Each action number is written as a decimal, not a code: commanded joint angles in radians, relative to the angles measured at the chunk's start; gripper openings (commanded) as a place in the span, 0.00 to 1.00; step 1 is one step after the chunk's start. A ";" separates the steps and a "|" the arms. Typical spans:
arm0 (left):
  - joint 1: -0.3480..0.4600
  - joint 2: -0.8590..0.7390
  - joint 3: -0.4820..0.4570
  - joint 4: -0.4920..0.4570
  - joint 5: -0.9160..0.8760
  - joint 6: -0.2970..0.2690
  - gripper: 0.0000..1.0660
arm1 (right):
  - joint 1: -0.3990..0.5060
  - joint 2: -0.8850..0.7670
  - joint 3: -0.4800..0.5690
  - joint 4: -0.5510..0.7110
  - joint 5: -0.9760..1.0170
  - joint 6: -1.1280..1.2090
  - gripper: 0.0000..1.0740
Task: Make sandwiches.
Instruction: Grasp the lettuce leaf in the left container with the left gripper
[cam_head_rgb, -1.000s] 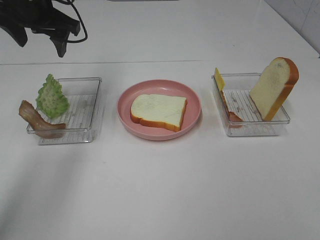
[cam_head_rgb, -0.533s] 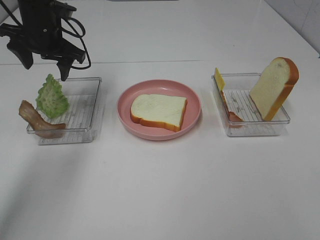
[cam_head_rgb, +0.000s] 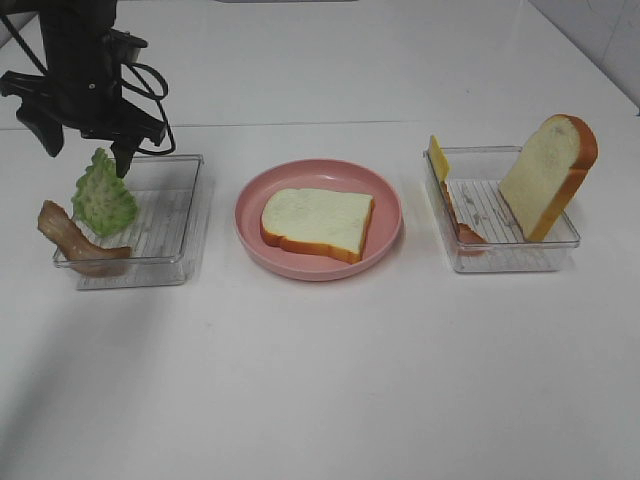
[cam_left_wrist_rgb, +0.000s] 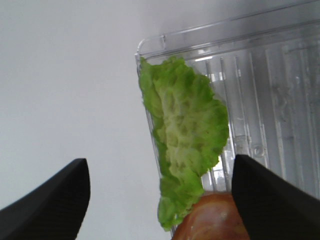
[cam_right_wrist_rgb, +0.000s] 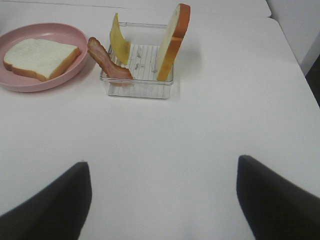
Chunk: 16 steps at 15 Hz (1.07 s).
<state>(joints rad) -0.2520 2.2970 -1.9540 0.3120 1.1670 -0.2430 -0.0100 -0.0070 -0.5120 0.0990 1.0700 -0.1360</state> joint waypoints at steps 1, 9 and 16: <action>0.008 0.015 0.000 -0.019 -0.011 -0.005 0.69 | -0.002 -0.014 0.005 -0.004 -0.007 -0.006 0.71; 0.008 0.027 0.000 -0.018 -0.084 -0.004 0.65 | -0.002 -0.014 0.005 -0.004 -0.007 -0.006 0.71; 0.008 0.027 0.000 0.003 -0.077 -0.001 0.58 | -0.002 -0.014 0.005 -0.004 -0.007 -0.006 0.71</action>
<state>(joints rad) -0.2420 2.3240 -1.9540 0.3070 1.0920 -0.2430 -0.0100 -0.0070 -0.5120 0.0990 1.0700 -0.1360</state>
